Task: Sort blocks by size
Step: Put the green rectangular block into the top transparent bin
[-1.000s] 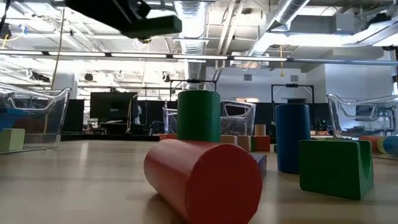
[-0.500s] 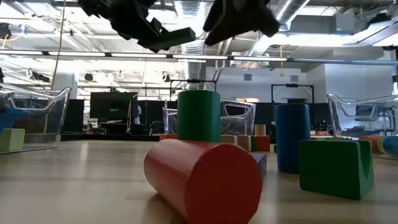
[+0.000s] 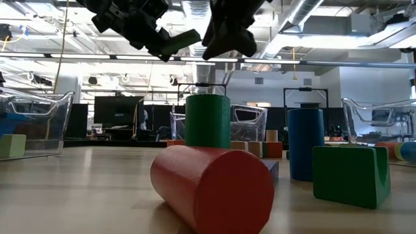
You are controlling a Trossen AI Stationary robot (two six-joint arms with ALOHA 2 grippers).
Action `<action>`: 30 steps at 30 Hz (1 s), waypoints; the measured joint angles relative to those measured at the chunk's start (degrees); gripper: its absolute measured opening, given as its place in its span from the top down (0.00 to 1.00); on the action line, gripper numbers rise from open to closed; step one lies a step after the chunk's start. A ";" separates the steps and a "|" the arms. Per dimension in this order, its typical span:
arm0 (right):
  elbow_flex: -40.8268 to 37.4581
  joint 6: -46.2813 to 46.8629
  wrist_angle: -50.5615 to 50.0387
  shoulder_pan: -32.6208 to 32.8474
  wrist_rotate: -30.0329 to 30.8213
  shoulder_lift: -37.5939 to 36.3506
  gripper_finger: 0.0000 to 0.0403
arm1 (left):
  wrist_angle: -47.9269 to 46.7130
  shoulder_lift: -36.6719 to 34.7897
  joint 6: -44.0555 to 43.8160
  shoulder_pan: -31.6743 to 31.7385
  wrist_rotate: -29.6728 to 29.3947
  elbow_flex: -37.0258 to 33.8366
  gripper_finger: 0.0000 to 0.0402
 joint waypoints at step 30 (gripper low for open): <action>0.00 -13.39 11.01 -2.68 -4.45 0.00 0.77 | 3.78 0.79 -4.13 4.68 11.54 0.02 0.76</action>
